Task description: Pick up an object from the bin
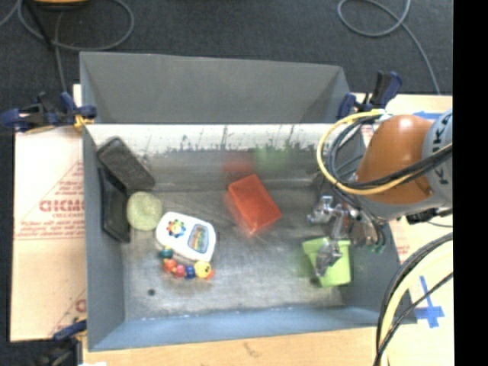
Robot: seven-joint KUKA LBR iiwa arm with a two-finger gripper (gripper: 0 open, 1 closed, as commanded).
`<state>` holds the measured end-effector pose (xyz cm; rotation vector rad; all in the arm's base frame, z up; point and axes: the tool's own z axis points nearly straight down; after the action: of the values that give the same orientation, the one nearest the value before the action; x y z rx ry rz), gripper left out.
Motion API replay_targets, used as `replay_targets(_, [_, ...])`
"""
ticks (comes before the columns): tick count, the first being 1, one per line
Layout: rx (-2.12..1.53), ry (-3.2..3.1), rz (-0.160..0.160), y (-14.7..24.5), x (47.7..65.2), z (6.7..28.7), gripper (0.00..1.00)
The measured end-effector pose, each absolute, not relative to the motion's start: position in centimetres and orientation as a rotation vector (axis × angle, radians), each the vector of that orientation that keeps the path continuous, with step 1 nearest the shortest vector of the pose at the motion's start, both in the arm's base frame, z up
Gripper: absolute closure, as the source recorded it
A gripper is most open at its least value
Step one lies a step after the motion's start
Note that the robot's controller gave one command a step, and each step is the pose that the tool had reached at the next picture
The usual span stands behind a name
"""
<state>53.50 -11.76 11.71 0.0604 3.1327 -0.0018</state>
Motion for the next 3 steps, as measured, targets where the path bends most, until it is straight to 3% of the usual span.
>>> replay_targets(1, [-0.041, 3.131, 0.008, -11.1, 53.6, 7.4, 1.0])
replay_targets(2, [-0.043, 3.131, 0.008, -11.1, 53.6, 7.4, 1.0])
replay_targets(3, [-0.079, 3.144, 0.003, -9.8, 53.7, 12.1, 1.0])
